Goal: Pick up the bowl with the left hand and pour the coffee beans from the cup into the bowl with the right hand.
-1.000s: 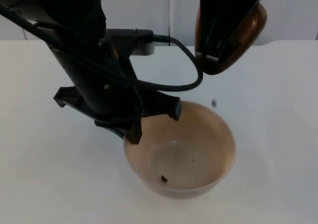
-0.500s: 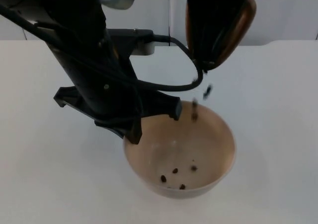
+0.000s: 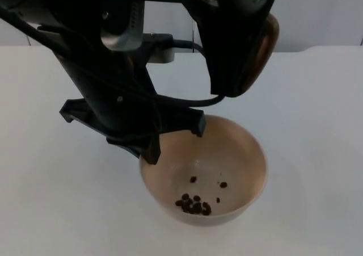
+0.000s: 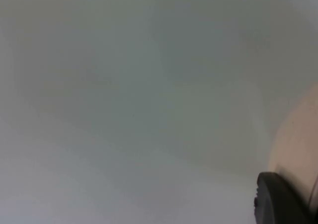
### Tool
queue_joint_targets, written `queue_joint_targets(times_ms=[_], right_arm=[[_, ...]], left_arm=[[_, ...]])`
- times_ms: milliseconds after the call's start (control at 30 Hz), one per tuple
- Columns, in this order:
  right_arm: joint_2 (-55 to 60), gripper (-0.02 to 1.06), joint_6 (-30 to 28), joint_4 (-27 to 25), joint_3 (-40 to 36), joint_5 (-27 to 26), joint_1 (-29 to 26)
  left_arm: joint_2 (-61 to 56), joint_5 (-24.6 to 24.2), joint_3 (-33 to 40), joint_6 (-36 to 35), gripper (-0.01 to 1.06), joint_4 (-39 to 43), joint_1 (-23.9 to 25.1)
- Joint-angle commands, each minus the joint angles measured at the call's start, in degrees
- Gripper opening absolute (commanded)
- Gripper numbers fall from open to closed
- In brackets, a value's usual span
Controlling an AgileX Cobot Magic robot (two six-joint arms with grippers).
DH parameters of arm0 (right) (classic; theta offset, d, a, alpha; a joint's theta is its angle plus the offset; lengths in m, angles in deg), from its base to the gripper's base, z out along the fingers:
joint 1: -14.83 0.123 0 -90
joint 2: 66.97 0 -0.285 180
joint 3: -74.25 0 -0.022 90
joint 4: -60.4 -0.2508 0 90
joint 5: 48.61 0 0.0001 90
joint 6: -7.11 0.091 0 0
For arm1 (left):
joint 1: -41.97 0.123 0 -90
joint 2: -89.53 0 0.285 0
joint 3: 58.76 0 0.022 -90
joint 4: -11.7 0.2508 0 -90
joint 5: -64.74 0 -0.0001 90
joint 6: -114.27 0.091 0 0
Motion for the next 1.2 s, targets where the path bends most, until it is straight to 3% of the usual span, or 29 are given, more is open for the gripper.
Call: queue_joint_targets(times_ms=[0,333,933,1167], right_arm=[[0.16,0.00,0.52,1.48,0.29,-0.71,0.52],[-1.93,0.00,-0.99,-1.72,0.29,-0.71,-0.66],[-3.79,0.00,3.52,-9.21,0.29,-0.71,-5.11],[-4.02,0.00,4.35,-9.58,0.29,-0.71,-5.83]], left_arm=[[-0.13,0.63,0.00,-0.26,0.00,-0.38,-0.36],[-0.13,0.35,0.00,-0.26,0.00,-0.26,-0.36],[-0.13,0.49,0.00,-0.26,0.00,-0.26,-0.36],[-0.13,0.49,0.00,-0.26,0.00,-0.26,-0.36]])
